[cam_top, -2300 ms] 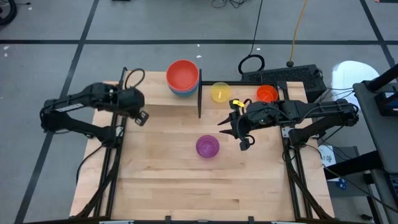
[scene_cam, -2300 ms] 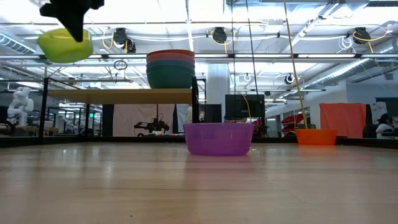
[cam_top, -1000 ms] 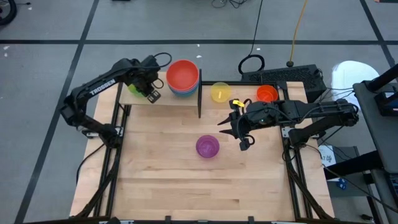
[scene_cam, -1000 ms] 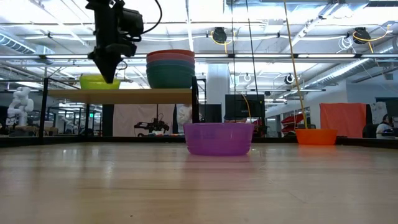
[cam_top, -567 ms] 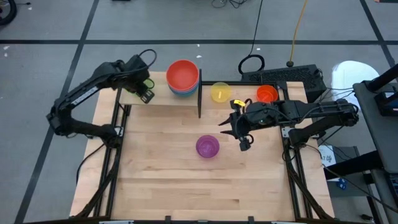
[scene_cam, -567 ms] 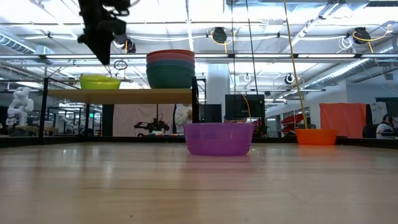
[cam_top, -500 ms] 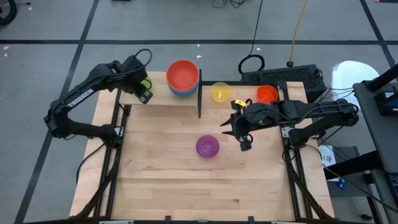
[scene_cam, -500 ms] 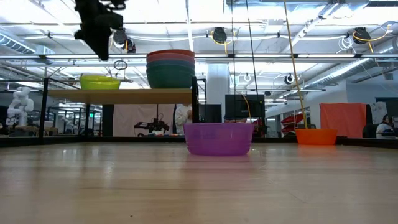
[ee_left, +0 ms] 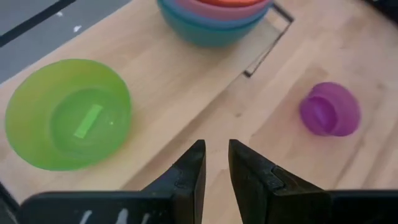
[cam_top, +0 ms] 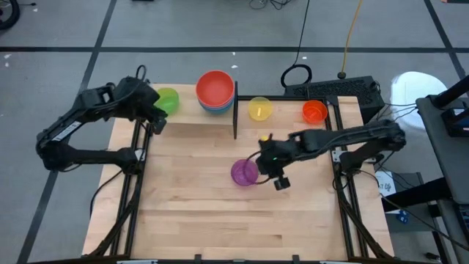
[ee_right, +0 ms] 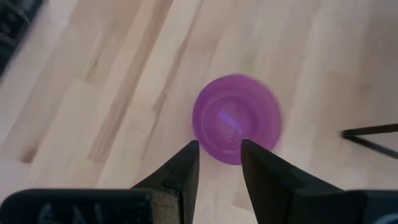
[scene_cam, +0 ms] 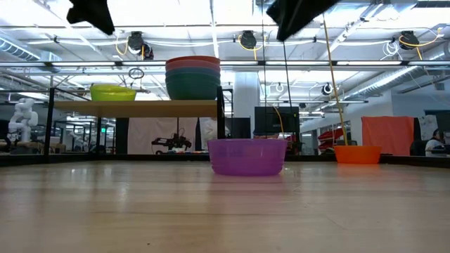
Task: Place and stack bowls onto a shelf
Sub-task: Stack the purple bowl on top of the green bowl on the shelf
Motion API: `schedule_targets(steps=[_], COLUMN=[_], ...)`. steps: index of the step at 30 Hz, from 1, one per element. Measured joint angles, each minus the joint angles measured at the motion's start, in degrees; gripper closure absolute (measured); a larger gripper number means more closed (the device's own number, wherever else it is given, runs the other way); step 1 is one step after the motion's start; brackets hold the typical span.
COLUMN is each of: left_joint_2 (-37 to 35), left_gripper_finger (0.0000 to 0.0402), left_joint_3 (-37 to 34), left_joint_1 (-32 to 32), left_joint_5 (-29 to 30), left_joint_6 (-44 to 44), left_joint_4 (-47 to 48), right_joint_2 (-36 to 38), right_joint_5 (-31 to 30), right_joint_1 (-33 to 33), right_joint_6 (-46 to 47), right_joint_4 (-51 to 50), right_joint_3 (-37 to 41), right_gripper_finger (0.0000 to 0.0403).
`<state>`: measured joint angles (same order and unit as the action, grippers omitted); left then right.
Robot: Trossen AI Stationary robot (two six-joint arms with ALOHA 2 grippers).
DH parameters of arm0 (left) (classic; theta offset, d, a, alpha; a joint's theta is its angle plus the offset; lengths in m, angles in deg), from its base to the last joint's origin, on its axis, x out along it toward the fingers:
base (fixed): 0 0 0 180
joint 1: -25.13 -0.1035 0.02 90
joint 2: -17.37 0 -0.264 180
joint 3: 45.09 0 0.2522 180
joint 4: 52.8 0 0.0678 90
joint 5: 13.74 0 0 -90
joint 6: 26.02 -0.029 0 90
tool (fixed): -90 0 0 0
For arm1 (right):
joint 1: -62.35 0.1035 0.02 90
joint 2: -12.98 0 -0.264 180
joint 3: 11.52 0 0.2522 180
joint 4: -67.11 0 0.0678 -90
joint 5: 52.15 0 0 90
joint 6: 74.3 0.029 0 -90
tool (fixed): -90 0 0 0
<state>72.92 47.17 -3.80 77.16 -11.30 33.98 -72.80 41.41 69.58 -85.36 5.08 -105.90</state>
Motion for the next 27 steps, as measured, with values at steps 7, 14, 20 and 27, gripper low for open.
schedule_targets(steps=[7,14,20,27], left_joint_2=[-3.9,-6.4,-7.2,-7.3], left_gripper_finger=[0.0327,0.0327,0.0327,0.0327], left_joint_3=[0.0,0.0,0.0,0.0], left_joint_1=[4.2,6.3,7.0,7.3], left_joint_5=[0.0,0.0,0.0,0.0], left_joint_6=[3.3,4.7,5.0,5.0], left_joint_4=[-0.1,-0.1,0.0,0.0], right_joint_2=[-8.0,-14.0,-17.8,-20.6], right_joint_5=[1.2,3.9,5.8,7.7], right_joint_1=[0.0,0.0,0.0,-0.2], right_joint_6=[-1.8,-1.8,-1.8,-1.8], right_joint_4=[1.0,4.5,7.1,8.9], right_joint_3=[0.0,0.0,0.0,0.1], right_gripper_finger=[0.0289,0.0289,0.0289,0.0289])
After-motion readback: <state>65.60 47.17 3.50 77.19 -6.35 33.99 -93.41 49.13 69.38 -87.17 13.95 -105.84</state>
